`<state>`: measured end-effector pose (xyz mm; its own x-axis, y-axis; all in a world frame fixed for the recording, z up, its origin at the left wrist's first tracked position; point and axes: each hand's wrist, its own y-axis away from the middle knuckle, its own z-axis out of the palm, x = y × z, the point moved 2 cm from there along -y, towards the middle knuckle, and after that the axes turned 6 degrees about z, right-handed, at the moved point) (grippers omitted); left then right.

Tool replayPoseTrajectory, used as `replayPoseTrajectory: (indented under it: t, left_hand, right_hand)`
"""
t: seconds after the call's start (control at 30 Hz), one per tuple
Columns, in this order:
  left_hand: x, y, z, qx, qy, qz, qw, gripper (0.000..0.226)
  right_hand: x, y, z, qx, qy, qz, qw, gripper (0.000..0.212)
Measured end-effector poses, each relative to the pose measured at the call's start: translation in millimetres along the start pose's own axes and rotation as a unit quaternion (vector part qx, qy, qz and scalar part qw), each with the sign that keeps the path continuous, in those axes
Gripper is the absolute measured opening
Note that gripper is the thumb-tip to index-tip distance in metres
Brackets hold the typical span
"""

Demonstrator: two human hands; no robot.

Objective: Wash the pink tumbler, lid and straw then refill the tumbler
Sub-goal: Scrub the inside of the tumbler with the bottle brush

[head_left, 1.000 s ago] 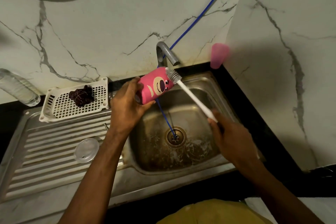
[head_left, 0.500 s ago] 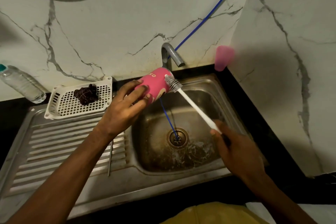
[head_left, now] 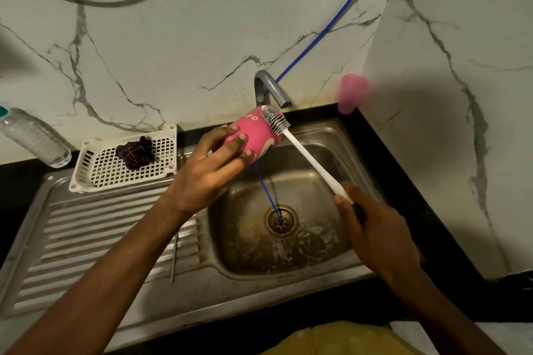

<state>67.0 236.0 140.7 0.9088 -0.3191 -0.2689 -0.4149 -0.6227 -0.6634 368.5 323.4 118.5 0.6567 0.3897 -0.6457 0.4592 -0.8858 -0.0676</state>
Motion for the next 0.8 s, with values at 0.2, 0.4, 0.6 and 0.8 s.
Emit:
replayPoseTrajectory:
  t: [0.2, 0.4, 0.6, 0.8]
  left_hand:
    - [4, -12, -1, 0.028, 0.008, -0.01, 1.0, 0.024]
    - [10, -4, 7, 0.021, 0.016, -0.016, 1.0, 0.029]
    - [8, -4, 8, 0.034, 0.021, -0.024, 0.999, 0.025]
    - [12, -4, 8, 0.035, 0.024, -0.03, 0.999, 0.028]
  right_hand:
    - [-1, -3, 1, 0.004, -0.005, 0.051, 0.999, 0.049]
    - [-4, -1, -4, -0.006, -0.036, 0.049, 0.998, 0.046]
    - [-13, 19, -9, -0.025, -0.044, 0.001, 0.999, 0.038]
    - [-18, 33, -12, -0.053, -0.028, -0.016, 0.998, 0.043]
